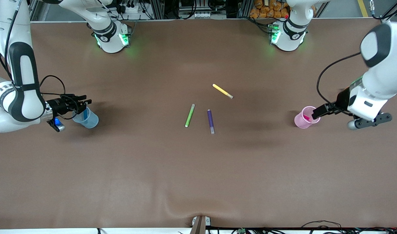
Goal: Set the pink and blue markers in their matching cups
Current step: 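Drop the blue marker into the blue cup and open both grippers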
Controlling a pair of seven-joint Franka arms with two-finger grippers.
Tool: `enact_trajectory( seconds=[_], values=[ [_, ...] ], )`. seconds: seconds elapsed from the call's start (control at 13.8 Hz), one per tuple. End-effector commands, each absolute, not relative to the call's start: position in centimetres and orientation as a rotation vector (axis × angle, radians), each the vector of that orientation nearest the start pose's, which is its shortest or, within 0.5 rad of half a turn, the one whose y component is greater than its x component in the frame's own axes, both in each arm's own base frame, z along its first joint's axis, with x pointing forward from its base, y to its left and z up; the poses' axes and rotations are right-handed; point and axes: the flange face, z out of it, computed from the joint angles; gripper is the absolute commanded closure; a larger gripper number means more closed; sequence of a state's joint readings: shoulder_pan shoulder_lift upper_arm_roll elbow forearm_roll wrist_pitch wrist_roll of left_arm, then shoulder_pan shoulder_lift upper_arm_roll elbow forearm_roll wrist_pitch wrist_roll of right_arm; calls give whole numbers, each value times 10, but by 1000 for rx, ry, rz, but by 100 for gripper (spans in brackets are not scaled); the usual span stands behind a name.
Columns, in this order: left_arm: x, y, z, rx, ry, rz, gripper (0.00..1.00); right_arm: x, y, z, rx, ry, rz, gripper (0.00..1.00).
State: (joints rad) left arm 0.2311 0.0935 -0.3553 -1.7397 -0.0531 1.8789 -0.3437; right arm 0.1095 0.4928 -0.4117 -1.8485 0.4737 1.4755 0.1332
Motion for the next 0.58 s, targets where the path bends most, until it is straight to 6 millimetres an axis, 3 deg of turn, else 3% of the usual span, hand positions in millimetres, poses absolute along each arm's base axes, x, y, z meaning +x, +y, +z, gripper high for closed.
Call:
enact_trajectory(
  seconds=[0.0,0.15,0.36,0.51],
  values=[
    [591,-77,541,-3199,-367,-52,0,544,-105,261,-2468,808,1033,0],
    [590,-70,551,-3135,-334,-56,0,555,-104,278,-2501,777,1000,0],
    [593,-66,581,-3102,-314,-136,0,581,-94,337,-2595,662,989,0],
    [594,-67,590,-3101,-293,-169,0,589,-82,360,-2606,611,984,0]
  ],
)
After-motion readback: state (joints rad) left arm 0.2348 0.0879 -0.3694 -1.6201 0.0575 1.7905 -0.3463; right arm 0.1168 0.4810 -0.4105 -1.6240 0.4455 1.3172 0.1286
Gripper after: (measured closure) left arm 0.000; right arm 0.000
